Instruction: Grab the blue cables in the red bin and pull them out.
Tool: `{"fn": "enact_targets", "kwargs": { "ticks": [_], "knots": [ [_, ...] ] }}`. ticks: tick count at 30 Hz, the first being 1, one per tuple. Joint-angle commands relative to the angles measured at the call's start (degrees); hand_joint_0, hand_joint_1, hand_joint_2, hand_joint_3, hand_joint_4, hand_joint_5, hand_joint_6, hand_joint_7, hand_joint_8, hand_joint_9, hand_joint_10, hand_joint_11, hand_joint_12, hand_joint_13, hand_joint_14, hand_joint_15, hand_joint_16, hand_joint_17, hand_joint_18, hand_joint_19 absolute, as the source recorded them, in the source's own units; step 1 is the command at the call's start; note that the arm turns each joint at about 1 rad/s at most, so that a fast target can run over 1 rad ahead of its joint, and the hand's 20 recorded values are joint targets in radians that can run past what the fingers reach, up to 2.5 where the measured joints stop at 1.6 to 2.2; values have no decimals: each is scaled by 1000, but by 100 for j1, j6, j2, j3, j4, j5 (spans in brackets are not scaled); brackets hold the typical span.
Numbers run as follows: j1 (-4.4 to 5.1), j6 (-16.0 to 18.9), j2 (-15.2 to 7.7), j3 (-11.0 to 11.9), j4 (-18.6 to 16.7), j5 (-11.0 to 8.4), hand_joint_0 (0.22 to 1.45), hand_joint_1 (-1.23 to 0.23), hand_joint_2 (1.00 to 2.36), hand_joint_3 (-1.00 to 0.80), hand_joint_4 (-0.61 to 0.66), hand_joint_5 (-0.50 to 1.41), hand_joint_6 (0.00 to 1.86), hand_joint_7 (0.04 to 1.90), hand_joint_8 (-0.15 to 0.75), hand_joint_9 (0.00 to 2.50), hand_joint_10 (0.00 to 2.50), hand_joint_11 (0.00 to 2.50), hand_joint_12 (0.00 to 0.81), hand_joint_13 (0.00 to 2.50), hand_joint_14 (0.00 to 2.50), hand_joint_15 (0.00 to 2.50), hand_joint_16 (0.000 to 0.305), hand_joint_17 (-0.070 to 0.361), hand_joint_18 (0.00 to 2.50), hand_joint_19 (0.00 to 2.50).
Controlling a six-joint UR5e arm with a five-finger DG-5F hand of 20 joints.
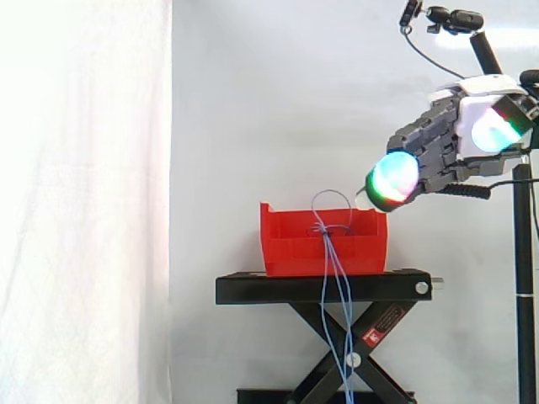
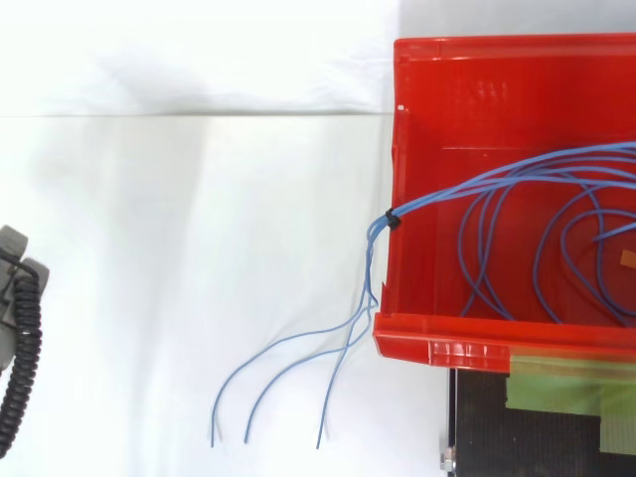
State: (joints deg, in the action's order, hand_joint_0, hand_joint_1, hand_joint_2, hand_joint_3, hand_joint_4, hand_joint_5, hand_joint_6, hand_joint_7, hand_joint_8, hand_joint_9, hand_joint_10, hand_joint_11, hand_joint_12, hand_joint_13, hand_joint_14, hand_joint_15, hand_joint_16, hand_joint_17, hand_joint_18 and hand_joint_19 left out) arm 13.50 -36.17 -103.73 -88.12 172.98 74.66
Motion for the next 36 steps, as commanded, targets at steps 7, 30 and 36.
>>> {"fn": "enact_targets", "kwargs": {
  "ticks": [7,30,36],
  "knots": [
    [48,-3410,1,207,-810,4,759,-1052,1000,-1000,257,760,183,766,271,489,7,208,371,274,5,143,59,133,161,189],
    [162,-6249,-746,216,-1188,1261,775,-1083,1000,-1000,245,803,41,807,262,489,7,211,365,274,5,145,57,128,188,191],
    [180,-6530,-1422,480,-1153,1147,748,-1045,1000,-1000,264,821,0,813,266,487,7,204,368,270,5,144,58,130,183,202]
  ]
}}
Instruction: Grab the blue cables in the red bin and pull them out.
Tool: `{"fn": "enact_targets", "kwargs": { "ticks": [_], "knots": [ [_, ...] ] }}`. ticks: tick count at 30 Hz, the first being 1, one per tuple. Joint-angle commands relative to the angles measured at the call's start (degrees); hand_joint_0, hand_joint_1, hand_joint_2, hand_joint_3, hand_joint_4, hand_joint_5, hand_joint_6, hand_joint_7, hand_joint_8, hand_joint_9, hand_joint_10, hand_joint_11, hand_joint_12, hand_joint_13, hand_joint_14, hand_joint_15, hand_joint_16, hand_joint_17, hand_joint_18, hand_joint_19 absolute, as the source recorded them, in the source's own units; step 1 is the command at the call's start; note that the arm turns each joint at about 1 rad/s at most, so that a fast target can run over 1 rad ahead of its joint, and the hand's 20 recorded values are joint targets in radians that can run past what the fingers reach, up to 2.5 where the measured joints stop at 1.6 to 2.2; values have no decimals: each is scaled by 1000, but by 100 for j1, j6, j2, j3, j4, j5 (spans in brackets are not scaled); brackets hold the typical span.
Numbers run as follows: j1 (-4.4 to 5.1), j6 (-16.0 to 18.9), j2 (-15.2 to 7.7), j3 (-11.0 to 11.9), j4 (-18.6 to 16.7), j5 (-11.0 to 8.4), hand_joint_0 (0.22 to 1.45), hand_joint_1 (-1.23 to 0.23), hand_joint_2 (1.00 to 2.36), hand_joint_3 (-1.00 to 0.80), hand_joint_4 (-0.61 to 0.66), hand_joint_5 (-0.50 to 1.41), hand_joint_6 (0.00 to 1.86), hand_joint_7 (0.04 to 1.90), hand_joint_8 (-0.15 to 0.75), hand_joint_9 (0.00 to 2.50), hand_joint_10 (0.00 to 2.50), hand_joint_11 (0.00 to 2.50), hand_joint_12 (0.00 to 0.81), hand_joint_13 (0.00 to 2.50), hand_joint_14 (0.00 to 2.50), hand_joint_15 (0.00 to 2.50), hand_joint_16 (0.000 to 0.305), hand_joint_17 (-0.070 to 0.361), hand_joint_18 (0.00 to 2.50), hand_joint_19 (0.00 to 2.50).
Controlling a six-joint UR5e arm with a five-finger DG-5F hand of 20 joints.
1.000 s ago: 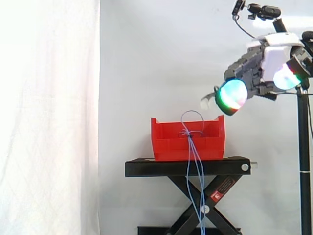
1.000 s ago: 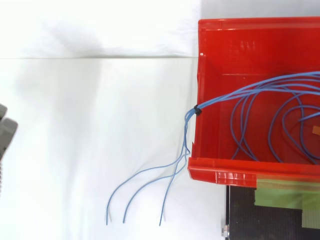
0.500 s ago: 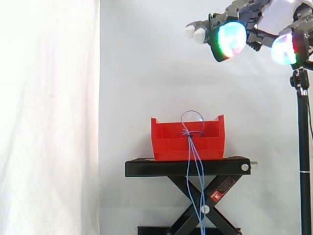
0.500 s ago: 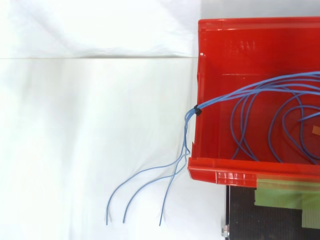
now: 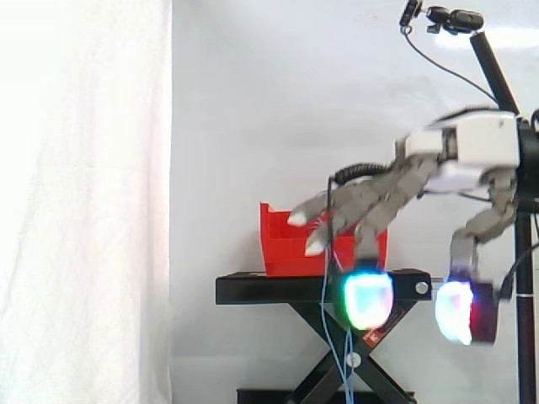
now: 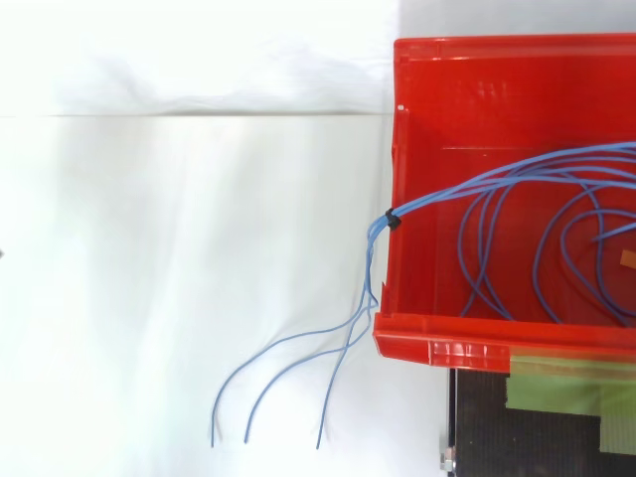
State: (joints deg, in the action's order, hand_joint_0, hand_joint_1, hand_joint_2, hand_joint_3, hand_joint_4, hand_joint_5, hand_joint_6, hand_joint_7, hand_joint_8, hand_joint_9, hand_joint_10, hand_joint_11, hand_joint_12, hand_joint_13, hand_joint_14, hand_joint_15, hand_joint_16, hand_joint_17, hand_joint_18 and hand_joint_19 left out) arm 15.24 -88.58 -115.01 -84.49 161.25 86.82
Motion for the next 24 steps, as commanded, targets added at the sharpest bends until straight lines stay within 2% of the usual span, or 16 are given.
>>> {"fn": "enact_targets", "kwargs": {
  "ticks": [1,2,3,5,6,9,10,13,17,19,21,22,23,24],
  "knots": [
    [5,-1350,-338,134,12,-96,747,-1041,1000,-1000,260,821,1,813,267,487,7,204,369,268,5,143,58,130,175,201],
    [-12,-1430,-382,152,3,-113,746,-1040,1000,-1000,259,820,1,812,267,488,7,204,369,267,5,143,58,130,175,201],
    [-30,-1720,-488,161,-58,-113,743,-1035,1000,-1000,265,820,1,802,268,487,7,208,369,265,6,152,58,130,175,200],
    [-30,-2080,-584,169,-225,-131,738,-1032,1000,-1000,259,817,2,788,270,487,6,203,370,266,5,142,58,131,176,200],
    [-39,-2581,-707,169,-515,-139,737,-1032,1000,-1000,262,812,4,763,269,484,9,207,370,264,5,142,58,131,175,199],
    [-47,-3451,-1041,213,-1350,-236,735,-1029,1000,-1000,256,768,10,648,267,484,7,189,369,261,5,145,58,131,169,202],
    [-47,-3556,-1121,310,-1508,-280,734,-1030,1000,-1000,244,748,13,567,266,485,8,166,369,261,5,146,58,131,169,209],
    [-39,-3653,-1164,407,-1491,-315,732,-1030,1000,-1000,178,694,12,398,256,479,3,119,368,264,5,139,58,131,166,207],
    [-47,-3943,-1173,697,-964,-298,736,-1031,1000,-1000,142,677,12,336,252,476,3,98,367,263,5,136,58,131,158,209],
    [-83,-4154,-1164,943,-498,-289,738,-1030,1000,-1000,126,673,12,324,249,474,3,102,366,262,5,136,58,130,155,209],
    [-135,-4418,-1164,1374,241,-289,740,-1034,1000,-1000,119,671,11,324,247,471,5,108,364,259,5,139,58,130,154,208],
    [-153,-4453,-1164,1470,416,-280,741,-1034,1000,-1000,117,670,12,328,246,472,3,103,364,258,5,142,57,129,153,208],
    [-188,-4497,-1164,1628,750,-280,741,-1034,1000,-1000,115,671,12,324,247,471,3,109,364,259,5,136,57,129,154,209],
    [-197,-4497,-1164,1664,847,-280,741,-1034,1000,-1000,114,672,11,324,246,471,3,110,363,256,5,138,57,129,153,210]
  ]
}}
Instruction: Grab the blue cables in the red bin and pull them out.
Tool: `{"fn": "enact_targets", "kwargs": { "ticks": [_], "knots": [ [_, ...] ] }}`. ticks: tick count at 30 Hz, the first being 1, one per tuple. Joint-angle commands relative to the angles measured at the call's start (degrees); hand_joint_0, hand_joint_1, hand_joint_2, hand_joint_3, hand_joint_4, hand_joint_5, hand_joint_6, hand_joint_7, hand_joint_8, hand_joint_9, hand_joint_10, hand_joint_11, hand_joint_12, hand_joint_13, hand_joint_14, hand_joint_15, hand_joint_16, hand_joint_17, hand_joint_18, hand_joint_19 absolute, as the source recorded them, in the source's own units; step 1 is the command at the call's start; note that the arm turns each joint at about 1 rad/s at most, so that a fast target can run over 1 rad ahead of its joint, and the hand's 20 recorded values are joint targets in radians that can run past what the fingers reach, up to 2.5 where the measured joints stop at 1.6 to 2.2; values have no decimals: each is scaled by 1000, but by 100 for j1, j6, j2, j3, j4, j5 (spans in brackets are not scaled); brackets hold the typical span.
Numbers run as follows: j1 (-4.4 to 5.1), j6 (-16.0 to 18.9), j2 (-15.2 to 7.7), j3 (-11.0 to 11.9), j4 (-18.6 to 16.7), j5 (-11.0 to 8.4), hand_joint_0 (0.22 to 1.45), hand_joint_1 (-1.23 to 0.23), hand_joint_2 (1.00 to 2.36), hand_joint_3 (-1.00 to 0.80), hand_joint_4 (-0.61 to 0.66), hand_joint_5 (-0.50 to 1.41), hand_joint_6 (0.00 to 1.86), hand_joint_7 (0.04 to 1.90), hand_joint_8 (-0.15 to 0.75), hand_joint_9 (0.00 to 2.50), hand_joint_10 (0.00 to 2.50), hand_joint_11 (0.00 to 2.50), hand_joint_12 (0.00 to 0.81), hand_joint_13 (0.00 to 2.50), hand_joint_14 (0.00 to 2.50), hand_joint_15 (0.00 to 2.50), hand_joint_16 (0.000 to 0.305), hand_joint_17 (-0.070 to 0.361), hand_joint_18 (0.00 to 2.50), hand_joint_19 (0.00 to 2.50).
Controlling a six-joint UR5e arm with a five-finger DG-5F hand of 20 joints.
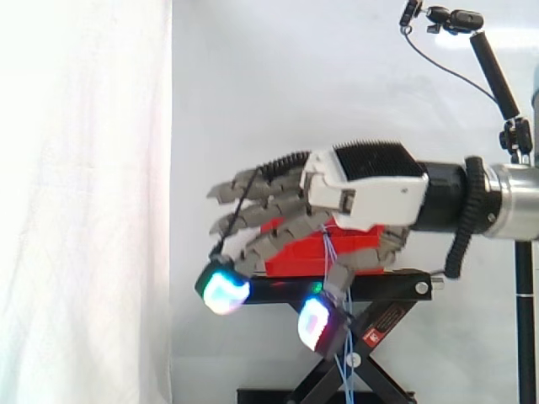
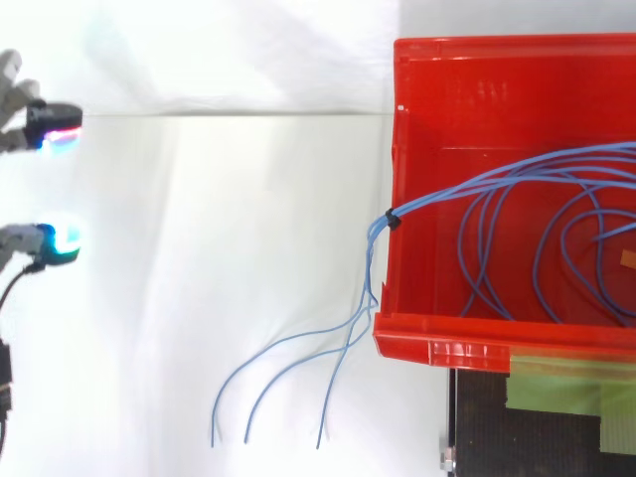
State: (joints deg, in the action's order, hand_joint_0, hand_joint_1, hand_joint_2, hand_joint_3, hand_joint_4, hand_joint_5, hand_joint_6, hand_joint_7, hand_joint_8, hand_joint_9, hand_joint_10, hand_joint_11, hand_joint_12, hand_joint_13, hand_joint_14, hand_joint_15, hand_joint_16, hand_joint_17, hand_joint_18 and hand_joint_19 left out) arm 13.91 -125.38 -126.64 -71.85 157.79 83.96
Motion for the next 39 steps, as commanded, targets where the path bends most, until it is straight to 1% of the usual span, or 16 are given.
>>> {"fn": "enact_targets", "kwargs": {
  "ticks": [1,2,4,5,7,9,10,12,13,14,16,20,25,30,35,39],
  "knots": [
    [-72,-817,-1,408,1281,15,745,-1037,1000,-1000,118,671,12,329,245,471,3,106,361,255,5,135,57,128,152,203],
    [-108,-817,-1,452,1492,24,746,-1037,1000,-1000,118,672,12,329,245,471,3,110,361,255,5,135,57,128,152,210],
    [-125,-808,-1,461,1527,24,750,-1040,1000,-1000,116,672,11,333,244,470,4,110,360,255,5,135,57,128,151,213],
    [-196,-747,8,549,1562,15,749,-1041,1000,-1000,122,672,12,337,245,470,3,105,360,255,5,134,57,128,152,209],
    [-248,-685,8,733,1650,41,750,-1041,1000,-1000,121,673,12,336,245,470,3,110,360,255,5,138,56,127,156,209],
    [-310,-685,-1,1050,2142,208,751,-1042,1000,-1000,122,673,12,338,243,470,3,110,361,256,5,132,56,127,156,210],
    [-336,-676,-1,1085,2379,270,751,-1043,1000,-1000,125,674,11,333,245,472,4,118,360,256,5,132,56,127,157,208],
    [-371,-676,-1,1085,2582,305,753,-1041,1000,-1000,134,671,12,341,245,473,3,112,360,255,5,135,56,126,157,209],
    [-468,-685,8,1085,2740,340,753,-1042,1000,-1000,131,672,12,341,245,473,4,105,360,256,5,132,56,127,158,209],
    [-468,-685,8,1085,2740,340,754,-1040,1000,-1000,131,671,13,341,245,472,3,113,359,255,5,138,56,126,157,209],
    [-547,-764,8,1085,2766,446,757,-1040,1000,-1000,134,671,12,342,244,472,3,113,358,256,5,135,56,126,158,208],
    [-661,-1116,-1,1085,2784,648,760,-1039,1000,-1000,133,670,12,345,245,472,3,105,359,257,5,135,56,125,157,214],
    [-758,-1423,-1,1085,2749,683,764,-1041,1000,-1000,138,670,12,358,245,473,4,118,358,260,5,140,56,125,157,214],
    [-907,-1907,-1,1015,2670,736,768,-1043,1000,-1000,139,666,12,369,245,475,4,119,357,259,6,133,55,125,159,210],
    [-1030,-1968,-1,725,2432,832,771,-1045,1000,-1000,134,665,12,365,245,475,3,119,357,261,5,134,55,125,161,210],
    [-1118,-1968,8,725,2441,982,774,-1046,1000,-1000,133,673,13,391,243,478,4,116,357,264,5,135,55,124,162,216]
  ]
}}
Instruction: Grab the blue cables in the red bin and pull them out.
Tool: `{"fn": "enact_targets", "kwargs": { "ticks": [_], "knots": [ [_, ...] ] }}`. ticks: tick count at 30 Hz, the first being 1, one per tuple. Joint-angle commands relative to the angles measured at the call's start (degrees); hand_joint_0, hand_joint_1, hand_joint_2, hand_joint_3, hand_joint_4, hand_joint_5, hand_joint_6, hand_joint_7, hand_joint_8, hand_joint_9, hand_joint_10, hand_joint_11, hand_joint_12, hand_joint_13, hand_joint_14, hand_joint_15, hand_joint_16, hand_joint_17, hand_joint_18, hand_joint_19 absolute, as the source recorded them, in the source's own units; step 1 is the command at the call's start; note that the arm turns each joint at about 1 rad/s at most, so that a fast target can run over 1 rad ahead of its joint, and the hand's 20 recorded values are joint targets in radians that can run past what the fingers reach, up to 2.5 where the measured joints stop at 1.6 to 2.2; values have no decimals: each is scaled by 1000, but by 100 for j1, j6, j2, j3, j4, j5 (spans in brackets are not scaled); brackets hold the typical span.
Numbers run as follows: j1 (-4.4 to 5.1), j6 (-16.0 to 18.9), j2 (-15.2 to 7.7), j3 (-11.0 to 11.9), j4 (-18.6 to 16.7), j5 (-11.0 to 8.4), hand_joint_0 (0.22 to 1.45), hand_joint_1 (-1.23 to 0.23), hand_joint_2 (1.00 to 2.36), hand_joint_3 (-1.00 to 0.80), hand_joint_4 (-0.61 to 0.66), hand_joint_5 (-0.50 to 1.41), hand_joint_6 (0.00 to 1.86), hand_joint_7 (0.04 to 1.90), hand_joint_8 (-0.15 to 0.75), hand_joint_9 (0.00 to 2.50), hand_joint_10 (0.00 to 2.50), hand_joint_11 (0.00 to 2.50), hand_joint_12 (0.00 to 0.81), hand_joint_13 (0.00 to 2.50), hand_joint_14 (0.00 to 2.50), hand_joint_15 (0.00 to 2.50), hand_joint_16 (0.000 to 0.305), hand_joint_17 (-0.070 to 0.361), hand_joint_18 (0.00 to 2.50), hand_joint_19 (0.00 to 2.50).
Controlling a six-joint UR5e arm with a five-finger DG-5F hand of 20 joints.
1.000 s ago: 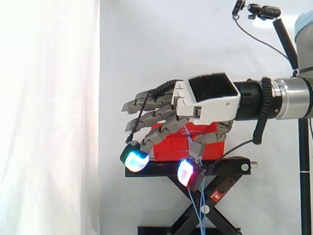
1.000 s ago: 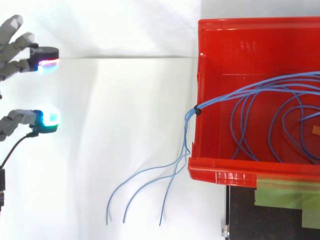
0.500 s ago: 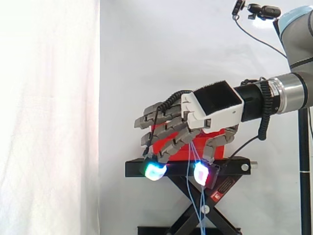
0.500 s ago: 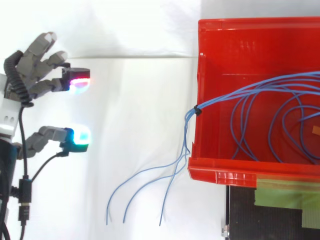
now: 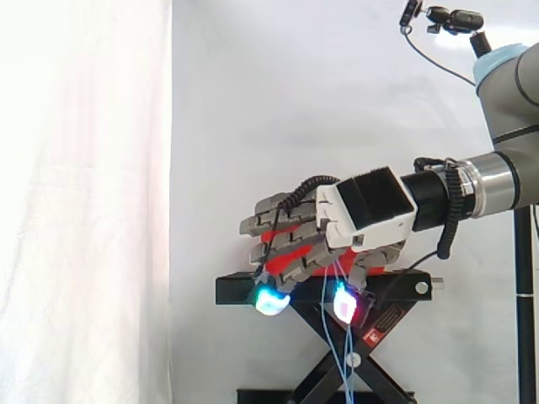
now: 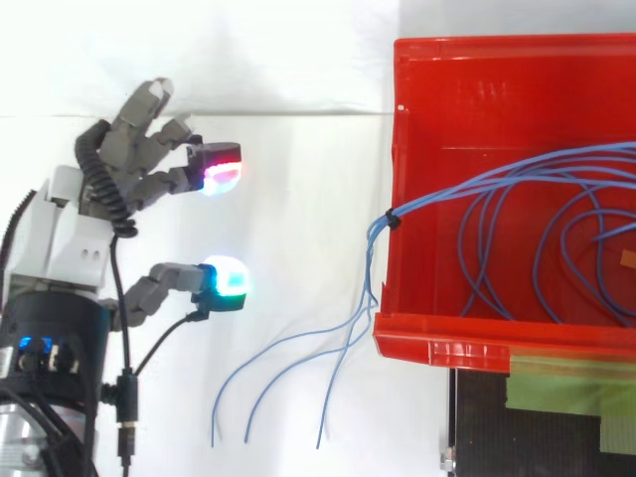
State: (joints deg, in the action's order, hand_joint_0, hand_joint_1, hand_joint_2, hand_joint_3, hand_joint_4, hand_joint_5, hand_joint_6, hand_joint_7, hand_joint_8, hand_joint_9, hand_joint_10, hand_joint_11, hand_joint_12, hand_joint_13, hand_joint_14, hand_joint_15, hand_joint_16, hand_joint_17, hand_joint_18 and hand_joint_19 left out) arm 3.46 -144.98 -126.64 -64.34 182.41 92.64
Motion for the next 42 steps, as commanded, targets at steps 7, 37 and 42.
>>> {"fn": "enact_targets", "kwargs": {
  "ticks": [7,37,42],
  "knots": [
    [-205,-35,114,53,119,307,780,-1044,1000,-1000,124,683,14,415,242,481,4,123,356,268,5,137,55,124,165,212],
    [-574,-1195,210,79,822,421,796,-1046,1000,-1000,117,700,13,447,238,500,4,131,349,284,5,143,54,121,188,227],
    [-592,-1476,210,79,435,412,795,-1047,1000,-1000,119,699,13,445,239,502,5,136,350,285,5,139,54,121,190,228]
  ]
}}
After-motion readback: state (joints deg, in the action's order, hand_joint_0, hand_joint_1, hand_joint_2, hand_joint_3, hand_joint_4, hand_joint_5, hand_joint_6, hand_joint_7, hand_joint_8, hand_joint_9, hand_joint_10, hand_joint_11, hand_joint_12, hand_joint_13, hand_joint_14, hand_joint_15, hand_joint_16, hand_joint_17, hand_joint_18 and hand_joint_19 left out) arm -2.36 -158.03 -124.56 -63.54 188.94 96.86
